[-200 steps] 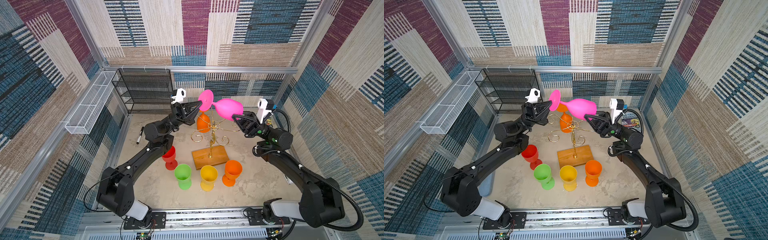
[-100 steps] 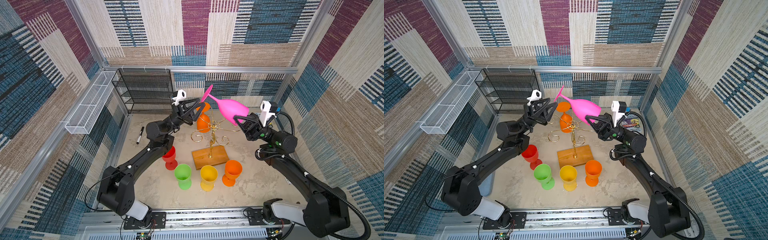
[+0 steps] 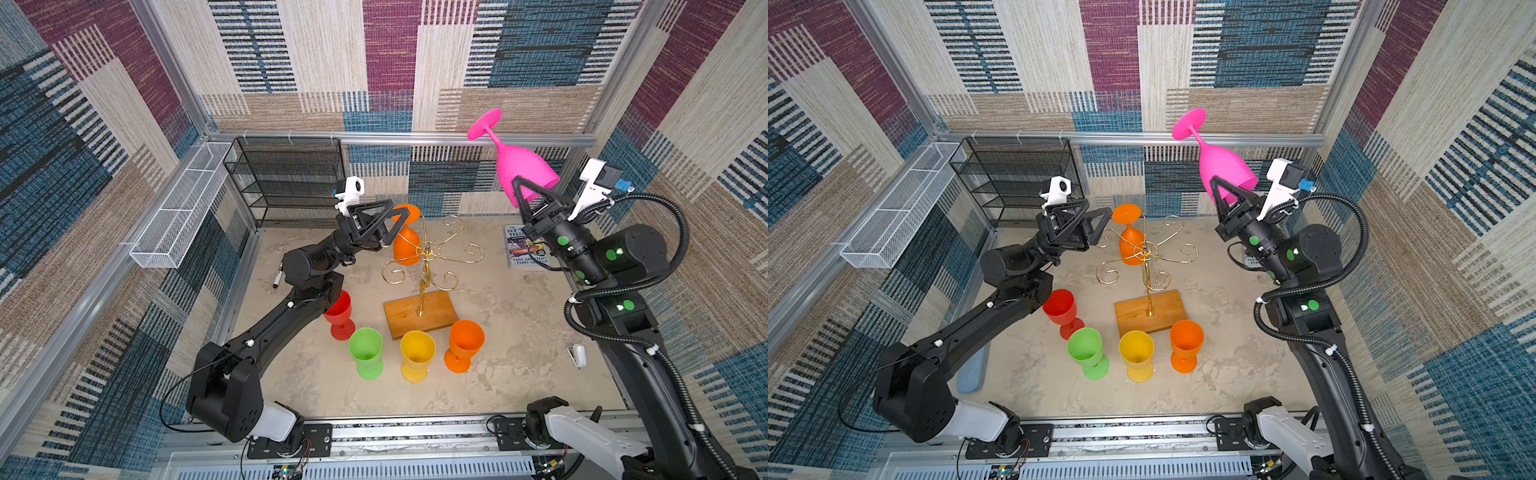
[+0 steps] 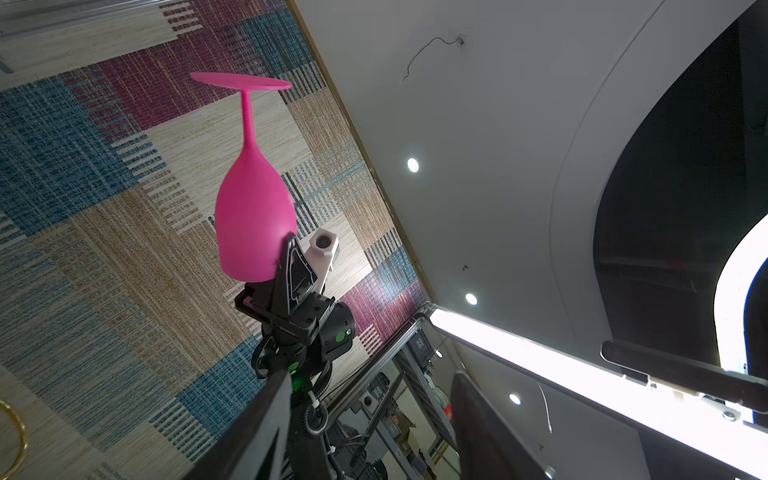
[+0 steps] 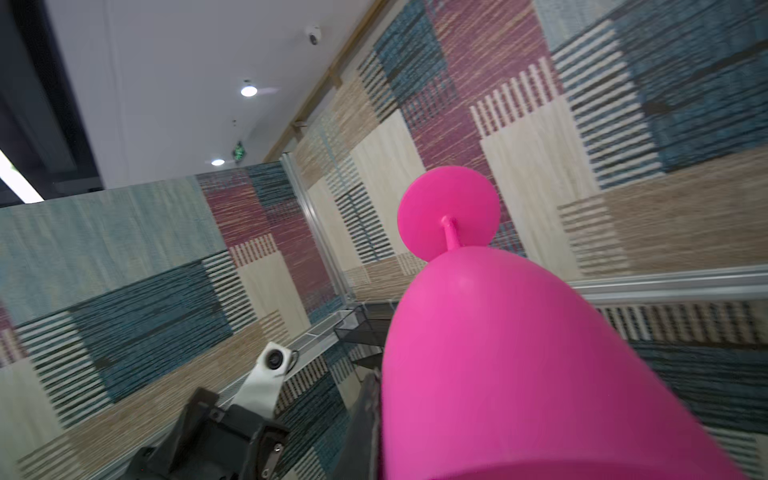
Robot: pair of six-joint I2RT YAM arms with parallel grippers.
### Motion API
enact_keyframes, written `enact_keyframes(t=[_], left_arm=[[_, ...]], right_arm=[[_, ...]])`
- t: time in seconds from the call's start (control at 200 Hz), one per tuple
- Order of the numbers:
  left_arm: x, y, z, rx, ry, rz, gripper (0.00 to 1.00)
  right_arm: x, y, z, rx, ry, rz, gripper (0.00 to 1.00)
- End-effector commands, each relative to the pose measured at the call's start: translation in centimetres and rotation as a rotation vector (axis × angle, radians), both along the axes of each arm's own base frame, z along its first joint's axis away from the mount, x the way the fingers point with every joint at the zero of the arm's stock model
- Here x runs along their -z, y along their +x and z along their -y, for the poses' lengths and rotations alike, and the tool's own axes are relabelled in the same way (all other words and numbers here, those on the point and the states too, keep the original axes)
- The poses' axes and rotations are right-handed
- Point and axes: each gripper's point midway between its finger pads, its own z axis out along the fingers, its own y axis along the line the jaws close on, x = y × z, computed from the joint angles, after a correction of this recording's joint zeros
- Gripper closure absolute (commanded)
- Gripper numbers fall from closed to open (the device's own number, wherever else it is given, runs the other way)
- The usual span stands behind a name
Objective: Take the wine glass off the wine glass rack
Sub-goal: 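Pull the pink glass away with the right gripper while the left gripper releases it, then lower the pink glass upright with the right gripper while the left gripper nears the rack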
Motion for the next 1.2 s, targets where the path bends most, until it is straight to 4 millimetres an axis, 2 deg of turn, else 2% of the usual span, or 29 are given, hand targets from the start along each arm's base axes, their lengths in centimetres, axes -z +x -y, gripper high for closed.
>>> enact_keyframes(t=[0.0, 0.085, 0.19, 0.275, 0.471, 0.586, 0.806, 1.037, 1.192], left_arm=[[-0.1, -0.8, 0.1, -0.038, 0.046, 0.108, 0.34], [0.4, -0.4, 0.2, -0.068, 0.079, 0.109, 0.34], [0.9, -0.1, -0.1, -0.094, 0.114, 0.110, 0.34], [1.0, 0.0, -0.7, -0.123, 0.138, 0.117, 0.33], [0.7, -0.8, -2.0, -0.200, 0.208, 0.160, 0.33], [0.7, -1.2, -2.3, -0.250, 0.263, 0.189, 0.33], [0.5, -1.8, -2.7, -0.302, 0.321, 0.235, 0.33], [0.8, -1.1, -2.5, -0.288, 0.315, 0.215, 0.33], [1.1, -0.8, -2.4, -0.285, 0.319, 0.208, 0.33]], right_arm=[[10.0, 2.2, 5.0, 0.328, -0.212, -0.391, 1.00], [12.3, 1.8, 5.9, 0.355, -0.249, -0.466, 1.00], [15.1, 1.5, 5.8, 0.315, -0.262, -0.530, 1.00], [18.6, 1.8, 6.0, 0.295, -0.289, -0.626, 1.00], [26.3, 1.6, 3.9, 0.130, -0.351, -0.825, 1.00], [30.0, 1.0, 3.9, 0.108, -0.402, -0.941, 1.00], [33.6, -0.7, 4.4, 0.116, -0.504, -1.091, 1.00], [36.8, -2.9, 2.2, 0.037, -0.601, -1.188, 1.00], [37.6, -3.9, 1.5, 0.004, -0.629, -1.217, 1.00]])
